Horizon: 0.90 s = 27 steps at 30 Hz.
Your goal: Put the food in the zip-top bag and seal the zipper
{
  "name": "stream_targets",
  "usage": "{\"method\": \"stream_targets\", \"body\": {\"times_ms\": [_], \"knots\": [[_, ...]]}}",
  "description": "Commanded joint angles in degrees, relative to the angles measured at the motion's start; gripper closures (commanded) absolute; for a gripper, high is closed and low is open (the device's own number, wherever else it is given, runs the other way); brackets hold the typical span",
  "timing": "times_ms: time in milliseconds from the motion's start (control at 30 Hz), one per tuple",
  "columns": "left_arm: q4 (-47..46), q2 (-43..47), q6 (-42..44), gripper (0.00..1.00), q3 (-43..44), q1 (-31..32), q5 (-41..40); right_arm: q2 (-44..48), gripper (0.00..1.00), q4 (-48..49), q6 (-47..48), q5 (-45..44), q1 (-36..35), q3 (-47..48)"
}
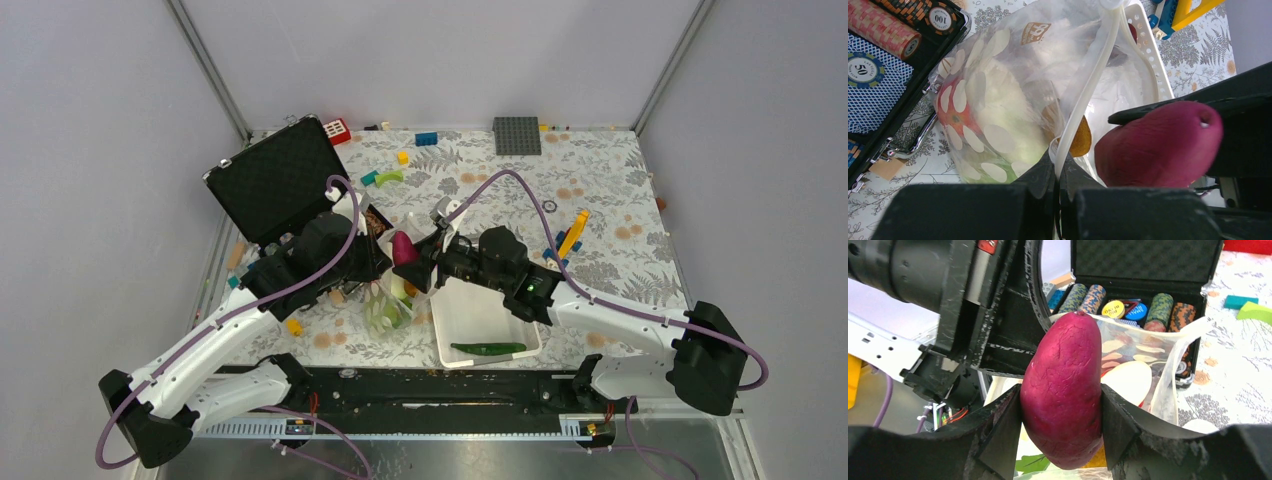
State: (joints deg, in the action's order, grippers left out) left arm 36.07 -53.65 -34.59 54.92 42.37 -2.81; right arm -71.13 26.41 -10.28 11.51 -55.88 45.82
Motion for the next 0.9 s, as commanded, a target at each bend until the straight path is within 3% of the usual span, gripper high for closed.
{"method": "stream_targets", "body": {"times_ms": [0, 233, 600, 667, 867], "knots": [[-2.5, 1.4, -0.4, 1.00, 1.2, -0.3, 0.4, -0.7, 0.59, 0.9, 0.0, -5.8, -2.1, 2.5], [-2.7, 1.2, -0.3, 1.00, 0.9, -0.2, 0.4, -1.0, 0.35, -7.2, -0.4, -16.6, -5.5, 3.9], [-2.7, 2.0, -0.4, 1.00, 0.5, -0.2, 0.4, 0.5, 0.14, -9.5, -0.4, -19.1, -6.4, 5.4], [-2.8, 2.2, -0.3, 1.00, 0.3, -0.2, 0.3, 1.2, 0.03, -9.7, 0.7, -19.4, -6.4, 5.7], [-2.7, 3.0, -0.3, 1.00, 0.0, -0.2, 0.0, 5.3, 0.00, -9.1, 5.7, -20.3, -6.4, 4.3]]}}
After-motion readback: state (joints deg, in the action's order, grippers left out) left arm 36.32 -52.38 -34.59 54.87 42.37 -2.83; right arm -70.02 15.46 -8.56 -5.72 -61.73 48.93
